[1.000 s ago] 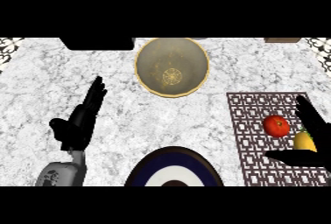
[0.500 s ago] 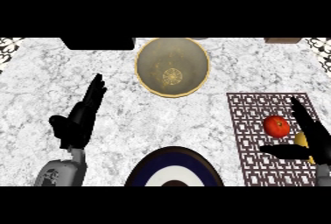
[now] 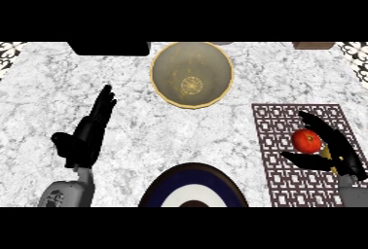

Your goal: Pick the tomato from the placemat and place it in the bowl

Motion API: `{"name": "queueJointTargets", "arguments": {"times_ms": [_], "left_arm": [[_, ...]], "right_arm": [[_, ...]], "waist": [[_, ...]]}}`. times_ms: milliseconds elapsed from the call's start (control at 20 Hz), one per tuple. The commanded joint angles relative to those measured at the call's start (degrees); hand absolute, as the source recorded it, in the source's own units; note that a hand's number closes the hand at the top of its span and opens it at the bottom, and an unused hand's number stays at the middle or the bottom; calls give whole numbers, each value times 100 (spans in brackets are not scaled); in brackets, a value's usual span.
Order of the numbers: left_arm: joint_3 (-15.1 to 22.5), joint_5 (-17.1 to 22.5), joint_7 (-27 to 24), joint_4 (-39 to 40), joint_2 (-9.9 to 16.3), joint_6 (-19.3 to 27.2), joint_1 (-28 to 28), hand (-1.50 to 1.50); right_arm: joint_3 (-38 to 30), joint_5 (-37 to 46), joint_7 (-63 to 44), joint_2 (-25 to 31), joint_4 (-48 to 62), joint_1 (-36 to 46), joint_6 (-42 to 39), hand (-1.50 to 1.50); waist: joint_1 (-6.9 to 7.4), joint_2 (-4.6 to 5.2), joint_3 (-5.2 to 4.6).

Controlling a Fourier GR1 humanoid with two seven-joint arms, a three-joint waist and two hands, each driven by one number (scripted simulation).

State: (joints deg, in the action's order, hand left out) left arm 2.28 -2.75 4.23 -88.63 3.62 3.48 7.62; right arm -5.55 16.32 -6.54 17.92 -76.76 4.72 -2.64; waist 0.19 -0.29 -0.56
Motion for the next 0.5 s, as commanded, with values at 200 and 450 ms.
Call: {"name": "queueJointTargets", "arguments": {"times_ms": [200,450], "left_arm": [[165,-48,244,-536,-61,-21,-215,0],[-106,10,-100,153,-21,-76,33,0]], "right_arm": [[597,721,697,-72,310,16,-69,150],[200,274,1016,40,290,-81,-443,150]], "waist": [[3,24,57],[-27,29,56]]}}
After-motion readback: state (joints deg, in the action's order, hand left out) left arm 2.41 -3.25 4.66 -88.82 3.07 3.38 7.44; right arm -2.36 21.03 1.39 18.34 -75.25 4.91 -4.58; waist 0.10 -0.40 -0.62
